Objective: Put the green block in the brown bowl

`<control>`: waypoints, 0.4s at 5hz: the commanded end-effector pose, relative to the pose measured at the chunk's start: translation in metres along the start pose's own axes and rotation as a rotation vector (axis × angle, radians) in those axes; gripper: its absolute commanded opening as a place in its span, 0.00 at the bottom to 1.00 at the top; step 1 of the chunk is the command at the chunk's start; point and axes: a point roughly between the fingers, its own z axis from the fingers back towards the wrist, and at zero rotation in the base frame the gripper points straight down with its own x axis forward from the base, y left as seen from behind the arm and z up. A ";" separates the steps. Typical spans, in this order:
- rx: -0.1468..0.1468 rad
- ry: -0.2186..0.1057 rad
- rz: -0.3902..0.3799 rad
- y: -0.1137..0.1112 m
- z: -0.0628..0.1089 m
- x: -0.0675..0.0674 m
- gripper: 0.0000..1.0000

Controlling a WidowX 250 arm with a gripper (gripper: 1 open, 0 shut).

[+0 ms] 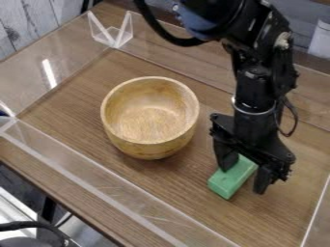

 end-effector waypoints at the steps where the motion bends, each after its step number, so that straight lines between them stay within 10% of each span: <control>1: 0.004 -0.019 -0.004 0.000 0.006 0.001 1.00; 2: 0.006 -0.010 -0.008 -0.001 0.004 0.001 1.00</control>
